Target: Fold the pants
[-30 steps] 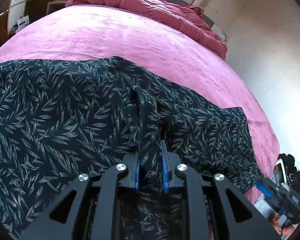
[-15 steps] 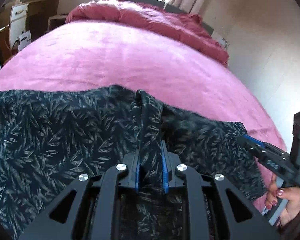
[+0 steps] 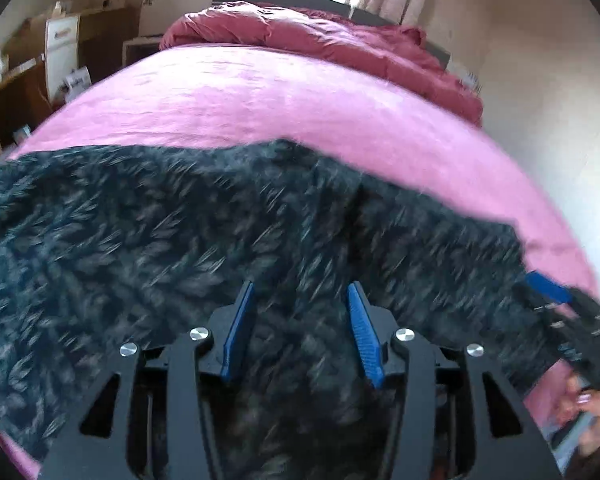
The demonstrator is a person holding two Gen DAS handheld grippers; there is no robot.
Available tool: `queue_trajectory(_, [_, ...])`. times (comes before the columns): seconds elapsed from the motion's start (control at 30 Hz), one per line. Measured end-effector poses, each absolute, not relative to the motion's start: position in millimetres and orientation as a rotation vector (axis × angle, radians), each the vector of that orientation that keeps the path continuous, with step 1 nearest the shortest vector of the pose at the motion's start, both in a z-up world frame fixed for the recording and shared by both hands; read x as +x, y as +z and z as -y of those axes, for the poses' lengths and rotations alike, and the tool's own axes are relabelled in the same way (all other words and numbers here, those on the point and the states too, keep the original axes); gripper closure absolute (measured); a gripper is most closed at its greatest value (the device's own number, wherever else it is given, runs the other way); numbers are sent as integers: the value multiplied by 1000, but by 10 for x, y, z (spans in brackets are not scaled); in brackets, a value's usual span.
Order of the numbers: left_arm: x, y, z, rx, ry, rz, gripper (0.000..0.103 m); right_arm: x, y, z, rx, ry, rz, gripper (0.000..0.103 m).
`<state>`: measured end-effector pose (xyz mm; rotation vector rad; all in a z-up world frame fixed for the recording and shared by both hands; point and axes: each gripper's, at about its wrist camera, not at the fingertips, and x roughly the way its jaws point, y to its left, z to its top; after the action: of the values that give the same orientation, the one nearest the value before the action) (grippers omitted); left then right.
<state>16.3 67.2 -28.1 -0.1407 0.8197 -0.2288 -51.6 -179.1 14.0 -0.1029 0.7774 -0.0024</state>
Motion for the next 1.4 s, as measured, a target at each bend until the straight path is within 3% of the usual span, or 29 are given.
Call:
queue_trajectory(0.23, [-172,-206,-746,-86,-248,-800,53,-680,19,1790,-50,-60,-828,56])
queue_trajectory(0.27, [-205,-162,-840,-145,-261,-801,47,-672,30,1821,-24,-57,-823,56])
queue_trajectory(0.3, [-221,-136,-909,-178,-261,-796,33,-693,75,1871,24,-44,-805,56])
queue_trajectory(0.37, [-335,-37,-1082,-223,-206,-763,15,-699,140,1953,94,-7,-768,56])
queue_trajectory(0.6, [-603,224,-1846,-347,-29,-695,5,-709,232,1955,238,163,-733,55])
queue_trajectory(0.67, [-638,214,-2112,-415,19,-691,3,-696,233,1902,260,225,-743,48])
queue_trajectory(0.87, [-781,103,-2798,-584,244,-715,6,-691,193,1731,210,253,-772,45])
queue_trajectory(0.97, [-746,-97,-2949,-667,275,-763,29,-676,184,1703,216,260,-777,45])
queue_trajectory(1.03, [-684,-235,-3037,-747,255,-799,37,-663,167,1722,224,257,-780,45])
queue_trajectory(1.4, [-321,-444,-3103,-777,192,-790,39,-632,129,1850,294,245,-797,45])
